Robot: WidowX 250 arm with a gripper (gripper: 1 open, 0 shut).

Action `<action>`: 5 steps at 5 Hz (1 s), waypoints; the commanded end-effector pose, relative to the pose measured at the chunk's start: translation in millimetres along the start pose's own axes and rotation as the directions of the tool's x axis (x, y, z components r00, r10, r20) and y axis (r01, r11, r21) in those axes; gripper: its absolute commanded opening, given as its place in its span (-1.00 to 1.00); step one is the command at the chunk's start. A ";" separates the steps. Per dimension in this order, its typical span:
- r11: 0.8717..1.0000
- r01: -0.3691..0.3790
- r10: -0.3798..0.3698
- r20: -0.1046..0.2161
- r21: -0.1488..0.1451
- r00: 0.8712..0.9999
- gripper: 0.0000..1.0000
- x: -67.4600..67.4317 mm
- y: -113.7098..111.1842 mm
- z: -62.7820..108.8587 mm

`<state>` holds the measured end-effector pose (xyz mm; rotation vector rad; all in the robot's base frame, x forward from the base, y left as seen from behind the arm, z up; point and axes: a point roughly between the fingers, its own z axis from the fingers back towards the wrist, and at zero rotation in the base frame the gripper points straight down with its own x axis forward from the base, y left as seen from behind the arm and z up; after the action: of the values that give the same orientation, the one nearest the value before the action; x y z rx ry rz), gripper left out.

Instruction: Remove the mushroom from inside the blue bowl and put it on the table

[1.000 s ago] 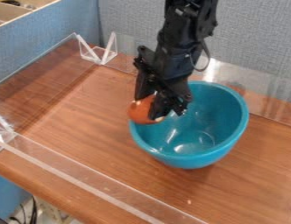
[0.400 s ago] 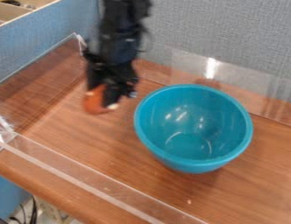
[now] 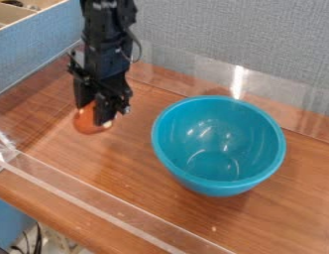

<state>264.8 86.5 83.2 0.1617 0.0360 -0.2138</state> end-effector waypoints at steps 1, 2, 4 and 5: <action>1.000 -0.022 0.022 0.012 -0.001 1.000 -1.00 -0.2 7.7 -3.3; 1.000 -0.026 0.026 -0.002 -0.010 1.000 -1.00 0.7 9.1 -12.4; 0.999 -0.039 0.039 -0.012 -0.026 0.999 1.00 -0.8 10.1 -17.5; 0.998 -0.046 0.046 -0.007 -0.035 0.999 1.00 -2.3 9.8 -17.0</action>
<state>263.5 95.4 59.4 0.1198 0.0709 -0.1710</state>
